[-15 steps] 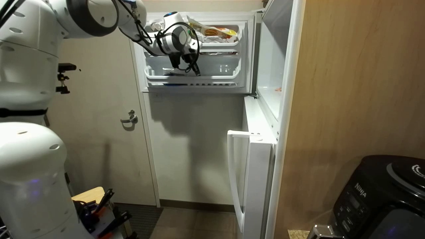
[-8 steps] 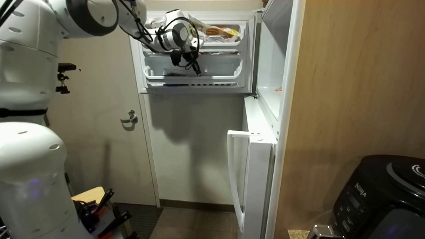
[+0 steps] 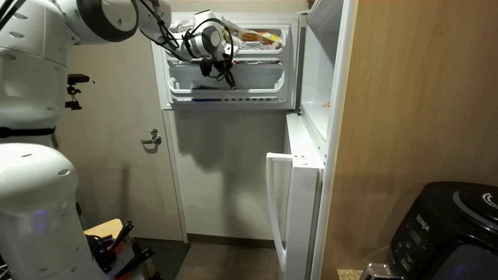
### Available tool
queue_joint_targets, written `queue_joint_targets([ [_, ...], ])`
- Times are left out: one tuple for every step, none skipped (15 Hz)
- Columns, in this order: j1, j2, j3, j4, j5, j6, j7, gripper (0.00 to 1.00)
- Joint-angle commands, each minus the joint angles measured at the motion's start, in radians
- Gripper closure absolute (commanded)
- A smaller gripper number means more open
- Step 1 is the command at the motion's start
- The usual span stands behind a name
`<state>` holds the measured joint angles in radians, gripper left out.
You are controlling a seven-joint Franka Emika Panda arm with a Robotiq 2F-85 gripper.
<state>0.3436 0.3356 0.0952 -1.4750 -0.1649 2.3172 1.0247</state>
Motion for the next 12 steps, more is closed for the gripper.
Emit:
queue_joint_targets([
  [0.006, -0.037, -0.006, -0.034, -0.013, -0.039, 0.019, 1.00],
  [0.005, -0.042, -0.007, -0.040, -0.014, -0.036, 0.021, 1.00],
  [0.005, -0.044, -0.007, -0.043, -0.014, -0.037, 0.022, 1.00],
  [0.005, -0.049, -0.008, -0.047, -0.015, -0.038, 0.024, 1.00],
  [0.004, -0.052, -0.009, -0.050, -0.016, -0.039, 0.025, 1.00],
  [0.004, -0.057, -0.010, -0.053, -0.016, -0.043, 0.027, 1.00],
  [0.003, -0.061, -0.011, -0.054, -0.016, -0.049, 0.029, 1.00],
  [0.003, -0.067, -0.011, -0.057, -0.018, -0.052, 0.031, 1.00],
  [0.002, -0.073, -0.011, -0.059, -0.017, -0.059, 0.031, 1.00],
  [0.003, -0.081, -0.011, -0.060, -0.020, -0.067, 0.034, 1.00],
  [0.001, -0.090, -0.011, -0.060, -0.022, -0.082, 0.034, 1.00],
  [0.000, -0.101, -0.010, -0.061, -0.024, -0.097, 0.036, 1.00],
])
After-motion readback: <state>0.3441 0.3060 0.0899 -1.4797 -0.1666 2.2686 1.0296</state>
